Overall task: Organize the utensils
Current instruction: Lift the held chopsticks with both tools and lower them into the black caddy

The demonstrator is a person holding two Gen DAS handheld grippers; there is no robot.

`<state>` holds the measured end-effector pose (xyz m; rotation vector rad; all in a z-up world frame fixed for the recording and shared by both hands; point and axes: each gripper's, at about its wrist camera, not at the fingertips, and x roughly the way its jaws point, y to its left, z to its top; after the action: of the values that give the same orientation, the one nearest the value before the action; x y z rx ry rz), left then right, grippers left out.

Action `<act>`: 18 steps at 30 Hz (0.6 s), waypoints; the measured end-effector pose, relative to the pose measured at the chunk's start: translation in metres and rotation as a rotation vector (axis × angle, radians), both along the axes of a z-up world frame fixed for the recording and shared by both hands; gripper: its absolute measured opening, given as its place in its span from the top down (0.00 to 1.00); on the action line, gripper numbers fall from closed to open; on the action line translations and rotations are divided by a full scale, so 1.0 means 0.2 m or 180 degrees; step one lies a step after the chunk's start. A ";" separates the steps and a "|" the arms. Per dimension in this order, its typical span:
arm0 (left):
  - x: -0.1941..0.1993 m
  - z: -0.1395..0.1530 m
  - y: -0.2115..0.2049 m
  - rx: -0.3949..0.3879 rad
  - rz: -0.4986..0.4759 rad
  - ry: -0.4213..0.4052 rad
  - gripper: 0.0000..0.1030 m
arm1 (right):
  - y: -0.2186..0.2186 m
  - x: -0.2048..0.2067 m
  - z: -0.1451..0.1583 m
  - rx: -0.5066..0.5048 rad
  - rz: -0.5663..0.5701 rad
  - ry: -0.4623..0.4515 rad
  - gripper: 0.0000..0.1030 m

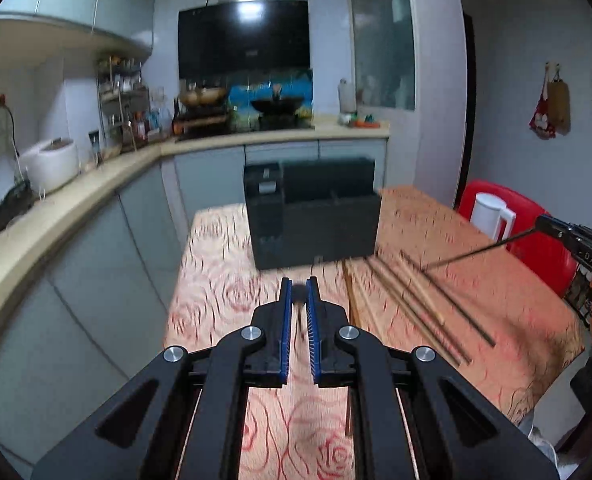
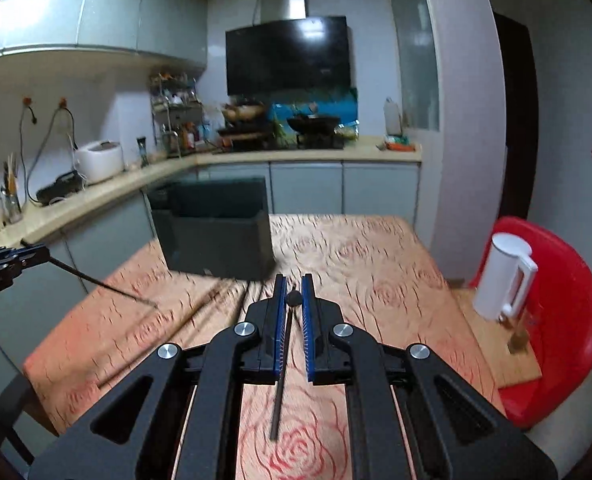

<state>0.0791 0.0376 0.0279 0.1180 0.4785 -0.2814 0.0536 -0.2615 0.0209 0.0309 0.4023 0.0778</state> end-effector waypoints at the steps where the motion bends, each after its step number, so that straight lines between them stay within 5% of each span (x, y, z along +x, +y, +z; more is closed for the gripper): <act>1: 0.01 0.02 -0.01 0.0005 -0.0005 -0.0035 0.93 | 0.00 0.00 0.02 0.0006 0.0012 -0.0023 0.92; 18: 0.28 0.21 0.03 -0.0221 -0.0060 -0.0013 0.93 | 0.09 0.33 0.27 0.0117 0.0279 -0.0060 0.92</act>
<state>0.1342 0.0440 0.0696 0.0556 0.4632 -0.3159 0.1192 -0.2429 0.0754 0.0487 0.3835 0.1718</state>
